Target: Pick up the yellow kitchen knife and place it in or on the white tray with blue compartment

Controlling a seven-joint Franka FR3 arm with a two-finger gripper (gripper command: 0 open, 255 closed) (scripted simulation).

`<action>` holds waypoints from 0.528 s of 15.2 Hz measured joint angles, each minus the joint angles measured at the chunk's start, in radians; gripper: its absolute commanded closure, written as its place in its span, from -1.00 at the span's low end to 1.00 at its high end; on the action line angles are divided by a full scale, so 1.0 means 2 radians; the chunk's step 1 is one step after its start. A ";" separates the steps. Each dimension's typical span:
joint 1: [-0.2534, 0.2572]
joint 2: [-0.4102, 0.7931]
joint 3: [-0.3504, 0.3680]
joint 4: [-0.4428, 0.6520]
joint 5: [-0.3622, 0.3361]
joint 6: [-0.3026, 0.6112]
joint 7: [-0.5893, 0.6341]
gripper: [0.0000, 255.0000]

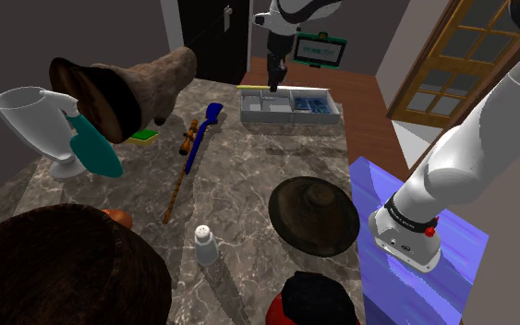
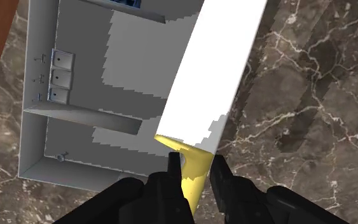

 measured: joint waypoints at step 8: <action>-0.038 0.041 -0.039 0.050 0.001 -0.014 -0.077 1.00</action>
